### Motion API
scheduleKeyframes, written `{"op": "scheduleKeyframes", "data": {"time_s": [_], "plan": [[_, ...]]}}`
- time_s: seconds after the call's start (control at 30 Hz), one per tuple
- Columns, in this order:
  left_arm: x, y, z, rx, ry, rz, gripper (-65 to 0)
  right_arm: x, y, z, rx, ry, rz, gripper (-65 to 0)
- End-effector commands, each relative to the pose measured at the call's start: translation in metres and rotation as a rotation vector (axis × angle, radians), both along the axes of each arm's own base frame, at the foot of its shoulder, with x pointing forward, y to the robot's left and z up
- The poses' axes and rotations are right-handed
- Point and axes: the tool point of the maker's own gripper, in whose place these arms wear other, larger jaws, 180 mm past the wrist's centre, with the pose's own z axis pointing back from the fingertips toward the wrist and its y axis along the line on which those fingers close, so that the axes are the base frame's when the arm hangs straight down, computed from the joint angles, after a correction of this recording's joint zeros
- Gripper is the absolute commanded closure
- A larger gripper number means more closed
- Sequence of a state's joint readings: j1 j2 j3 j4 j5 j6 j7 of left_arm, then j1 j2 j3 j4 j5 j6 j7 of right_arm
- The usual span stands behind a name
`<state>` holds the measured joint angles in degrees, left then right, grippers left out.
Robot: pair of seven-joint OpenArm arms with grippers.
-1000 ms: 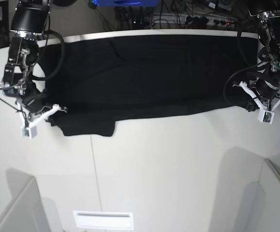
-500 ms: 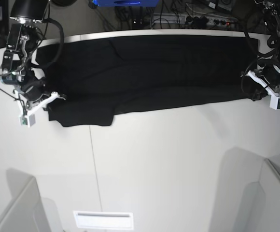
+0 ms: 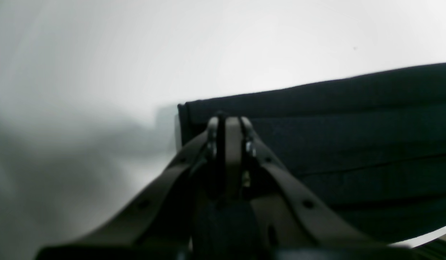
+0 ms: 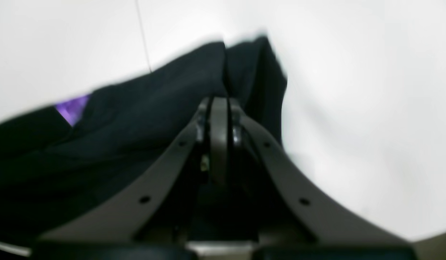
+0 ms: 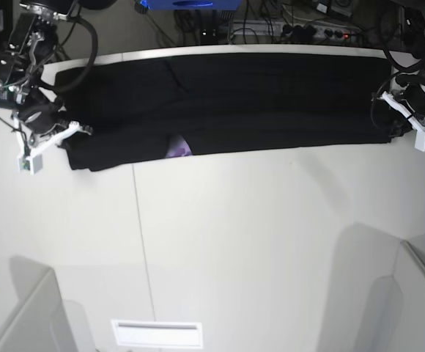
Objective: Fold the T-shirt properly
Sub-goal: 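Lift the gripped edge and fold it over toward the other shirt edge, then lower the folded edge, release, and reposition both grippers along the fold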
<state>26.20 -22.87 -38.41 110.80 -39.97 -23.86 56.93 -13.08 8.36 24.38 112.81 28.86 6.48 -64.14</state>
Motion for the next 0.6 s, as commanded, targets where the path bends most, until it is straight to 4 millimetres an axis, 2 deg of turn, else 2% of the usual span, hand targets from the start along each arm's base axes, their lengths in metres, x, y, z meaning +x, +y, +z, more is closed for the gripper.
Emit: {"op": "scheduleKeyframes", "data": {"time_s": [0.0, 0.3, 0.43, 0.57], "plan": [[0.003, 0.002, 0.01, 0.018, -0.034, -0.009, 0.0, 0.006, -0.004, 0.01, -0.017, -0.043, 0.002, 0.0], [-0.003, 0.004, 0.007, 0.024, -0.013, -0.011, 0.0, -0.02, -0.002, -0.002, -0.014, 0.015, 0.007, 0.0], [-0.009, 0.004, 0.003, 0.026, 0.008, -0.012, 0.0, -0.026, 0.009, -0.003, 0.053, 0.017, 0.021, 0.0], [-0.013, 0.004, 0.001, 0.026, 0.02, -0.012, 0.0, -0.026, 0.01, -0.003, 0.06, 0.021, 0.023, 0.0]]}}
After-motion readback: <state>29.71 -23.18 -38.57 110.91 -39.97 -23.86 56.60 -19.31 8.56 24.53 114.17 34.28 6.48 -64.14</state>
